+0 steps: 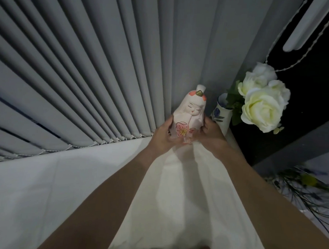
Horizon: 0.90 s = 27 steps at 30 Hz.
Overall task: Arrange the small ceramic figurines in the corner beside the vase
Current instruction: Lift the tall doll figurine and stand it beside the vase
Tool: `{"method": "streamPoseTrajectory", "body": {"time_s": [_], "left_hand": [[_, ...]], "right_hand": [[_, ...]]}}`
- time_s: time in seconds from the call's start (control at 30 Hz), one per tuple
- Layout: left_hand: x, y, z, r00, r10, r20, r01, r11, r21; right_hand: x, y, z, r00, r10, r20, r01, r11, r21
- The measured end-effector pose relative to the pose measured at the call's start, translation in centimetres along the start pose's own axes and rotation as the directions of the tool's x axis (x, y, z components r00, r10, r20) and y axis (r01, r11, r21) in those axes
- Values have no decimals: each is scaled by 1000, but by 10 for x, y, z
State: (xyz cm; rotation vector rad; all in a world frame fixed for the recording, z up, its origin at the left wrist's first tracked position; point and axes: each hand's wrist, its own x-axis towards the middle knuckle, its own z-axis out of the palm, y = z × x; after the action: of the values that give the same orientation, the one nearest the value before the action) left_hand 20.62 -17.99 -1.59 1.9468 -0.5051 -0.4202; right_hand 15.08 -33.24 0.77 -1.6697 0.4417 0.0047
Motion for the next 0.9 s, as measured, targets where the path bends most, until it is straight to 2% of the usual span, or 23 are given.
{"method": "streamPoseTrajectory", "body": {"time_s": [0.13, 0.23, 0.3, 0.4, 0.47, 0.5, 0.57, 0.67, 0.8, 0.9], "left_hand": [[-20, 6, -3, 994, -93, -51, 94, 995, 18], [-59, 11, -1, 972, -211, -103, 198, 972, -125], [-97, 17, 1, 971, -228, -68, 216, 964, -152], [-157, 24, 5, 967, -254, 22, 255, 961, -109], [-193, 27, 9, 958, -264, 112, 266, 964, -10], [-209, 27, 13, 951, -264, 159, 258, 964, 61], [-238, 28, 23, 931, -276, 238, 233, 953, 195], [-269, 30, 46, 880, -312, 357, 169, 910, 379], [-275, 29, 71, 879, -283, 384, -20, 783, 621], [-266, 30, 83, 881, -281, 380, -93, 686, 722]], "right_hand": [[-19, -1, 2, 1000, 18, 20, -16, 996, -90], [-48, 4, 2, 1000, -22, -2, 21, 969, -246], [-70, 10, 1, 1000, 9, 19, -6, 981, -192], [-108, 22, -2, 979, 157, 130, -151, 987, -60], [-135, 32, -7, 950, 214, 228, -221, 975, 6], [-148, 38, -11, 935, 221, 276, -224, 974, -22], [-172, 47, -20, 914, 211, 347, -144, 968, -207], [-203, 62, -36, 887, 217, 408, -101, 952, -287], [-233, 84, -42, 899, 200, 388, -40, 923, -383], [-243, 100, -36, 933, 167, 318, -17, 904, -427]]}}
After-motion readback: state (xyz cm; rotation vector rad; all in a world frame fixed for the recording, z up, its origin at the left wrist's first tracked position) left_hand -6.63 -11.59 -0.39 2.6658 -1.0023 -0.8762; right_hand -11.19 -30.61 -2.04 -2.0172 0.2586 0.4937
